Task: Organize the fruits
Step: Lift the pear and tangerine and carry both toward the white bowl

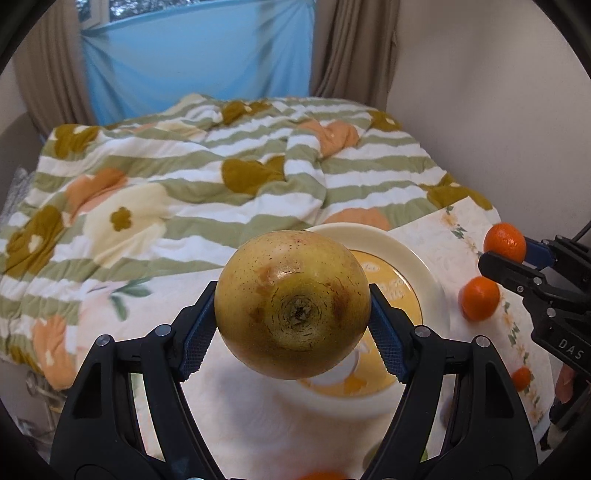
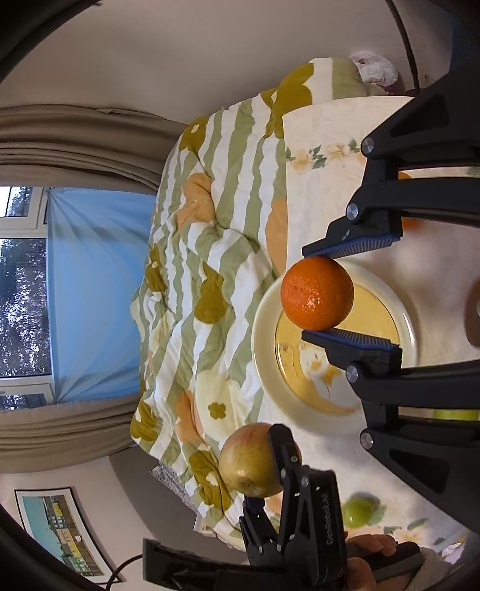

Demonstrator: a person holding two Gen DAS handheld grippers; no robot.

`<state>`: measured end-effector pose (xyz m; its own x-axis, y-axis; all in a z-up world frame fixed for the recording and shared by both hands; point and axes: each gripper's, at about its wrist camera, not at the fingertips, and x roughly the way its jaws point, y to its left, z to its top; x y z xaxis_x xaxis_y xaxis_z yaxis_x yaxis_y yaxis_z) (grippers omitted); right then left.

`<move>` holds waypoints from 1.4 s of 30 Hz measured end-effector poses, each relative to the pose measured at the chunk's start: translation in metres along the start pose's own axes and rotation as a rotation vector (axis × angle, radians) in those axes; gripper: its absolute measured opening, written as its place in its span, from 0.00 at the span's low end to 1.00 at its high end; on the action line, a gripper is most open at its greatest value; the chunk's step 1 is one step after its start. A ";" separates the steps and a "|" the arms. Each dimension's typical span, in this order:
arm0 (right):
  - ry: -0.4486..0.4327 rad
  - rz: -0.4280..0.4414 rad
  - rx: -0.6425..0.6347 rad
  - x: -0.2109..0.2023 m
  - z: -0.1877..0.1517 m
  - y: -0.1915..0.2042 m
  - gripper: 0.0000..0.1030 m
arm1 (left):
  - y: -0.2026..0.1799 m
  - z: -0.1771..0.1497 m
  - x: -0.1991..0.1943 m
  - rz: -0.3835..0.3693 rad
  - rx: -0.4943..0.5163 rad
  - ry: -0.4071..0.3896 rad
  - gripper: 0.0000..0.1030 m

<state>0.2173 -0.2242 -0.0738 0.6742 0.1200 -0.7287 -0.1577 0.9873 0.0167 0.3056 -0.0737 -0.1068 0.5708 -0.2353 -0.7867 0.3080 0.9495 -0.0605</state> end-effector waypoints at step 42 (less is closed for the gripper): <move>0.036 0.029 0.039 0.021 0.010 -0.038 0.33 | 0.003 0.005 0.021 0.064 -0.004 0.047 1.00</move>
<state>0.2446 -0.2582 -0.0829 0.6434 0.1455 -0.7516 -0.1481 0.9869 0.0643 0.3224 -0.0764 -0.1206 0.5530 -0.1637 -0.8169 0.2686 0.9632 -0.0111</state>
